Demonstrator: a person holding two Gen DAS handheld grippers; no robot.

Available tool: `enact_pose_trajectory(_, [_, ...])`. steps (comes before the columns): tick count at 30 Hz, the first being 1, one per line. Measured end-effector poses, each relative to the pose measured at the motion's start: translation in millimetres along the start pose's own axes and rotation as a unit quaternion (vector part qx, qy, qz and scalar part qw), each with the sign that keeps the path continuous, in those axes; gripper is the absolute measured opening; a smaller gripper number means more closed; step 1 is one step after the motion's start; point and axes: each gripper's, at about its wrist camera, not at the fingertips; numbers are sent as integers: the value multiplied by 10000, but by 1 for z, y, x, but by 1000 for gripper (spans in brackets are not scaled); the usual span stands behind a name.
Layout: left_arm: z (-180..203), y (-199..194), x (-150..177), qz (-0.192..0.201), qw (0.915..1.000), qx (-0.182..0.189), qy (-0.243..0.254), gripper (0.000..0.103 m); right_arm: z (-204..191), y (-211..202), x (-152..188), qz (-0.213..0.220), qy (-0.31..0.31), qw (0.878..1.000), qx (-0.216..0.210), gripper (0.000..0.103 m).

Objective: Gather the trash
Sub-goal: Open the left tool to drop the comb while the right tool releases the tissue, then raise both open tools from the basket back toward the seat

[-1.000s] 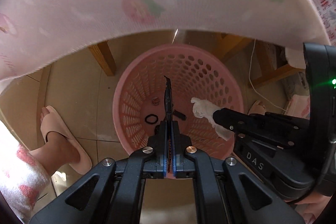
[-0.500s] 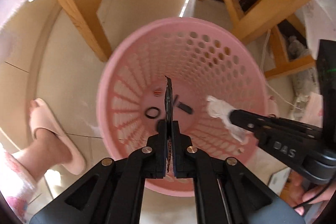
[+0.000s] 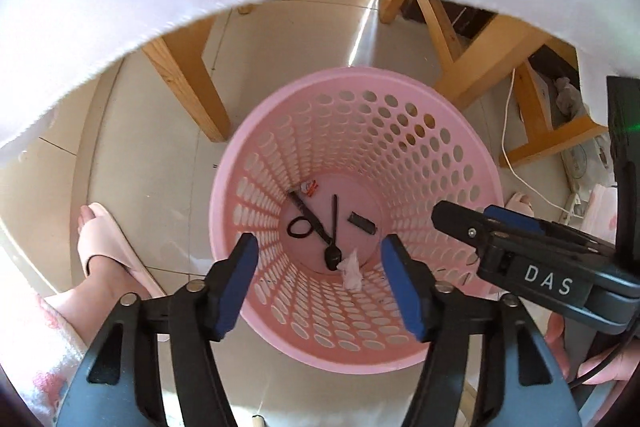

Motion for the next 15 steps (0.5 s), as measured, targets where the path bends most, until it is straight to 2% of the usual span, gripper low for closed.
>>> enact_pose_trajectory(3, [-1,-4,-2,1,10000,-51,41,64,-2,-4,0,58,-40,10000,38,68])
enact_pose_trajectory(7, [4,-15,-8,100,9985,-419,341,64,0,-17,1,177,157,9997,-19,68])
enact_pose_trajectory(15, [-2,-41,-10,224,9990,-309,244,64,-2,-54,0,616,265,9976,-194,68])
Point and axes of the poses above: each gripper's, at about its wrist camera, not at the fingertips, and y roughly the way its jaws point, z to its right, x to its underside, and after that the axes turned 2 degrees about x, right-handed
